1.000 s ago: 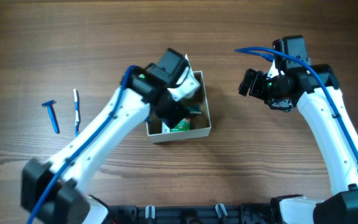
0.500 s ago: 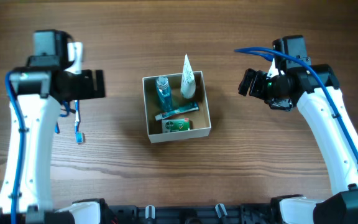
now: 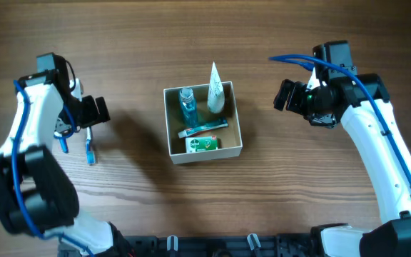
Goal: Pack container
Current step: 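Lower the left gripper onto the blue toothbrush and grasp its handle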
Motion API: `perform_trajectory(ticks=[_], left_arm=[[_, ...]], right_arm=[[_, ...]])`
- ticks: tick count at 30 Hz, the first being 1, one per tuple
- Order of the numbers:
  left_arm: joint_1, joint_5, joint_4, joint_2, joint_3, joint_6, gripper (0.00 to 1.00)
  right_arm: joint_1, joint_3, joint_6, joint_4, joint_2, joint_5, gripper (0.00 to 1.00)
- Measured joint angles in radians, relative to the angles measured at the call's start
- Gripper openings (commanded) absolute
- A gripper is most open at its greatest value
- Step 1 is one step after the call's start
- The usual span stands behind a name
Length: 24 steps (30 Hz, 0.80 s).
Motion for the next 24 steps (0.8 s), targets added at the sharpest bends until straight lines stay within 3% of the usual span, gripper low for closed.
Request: perform_trajectory(ticks=[15, 19, 23, 24], left_arm=[[0.001, 0.007, 0.039, 0.160, 0.001, -0.003, 0.99], [0.001, 0.005, 0.038, 0.161, 0.001, -0.004, 0.90], [0.001, 0.003, 0.029, 0.161, 0.001, -0.011, 0.68], [0.001, 0.004, 0.026, 0.162, 0.001, -0.012, 0.67]], right_arm=[[0.000, 0.000, 0.000, -0.013, 0.000, 0.000, 0.99], [0.000, 0.000, -0.001, -0.016, 0.000, 0.000, 0.99], [0.000, 0.000, -0.003, -0.017, 0.000, 0.000, 0.99], [0.000, 0.000, -0.003, -0.018, 0.000, 0.000, 0.99]])
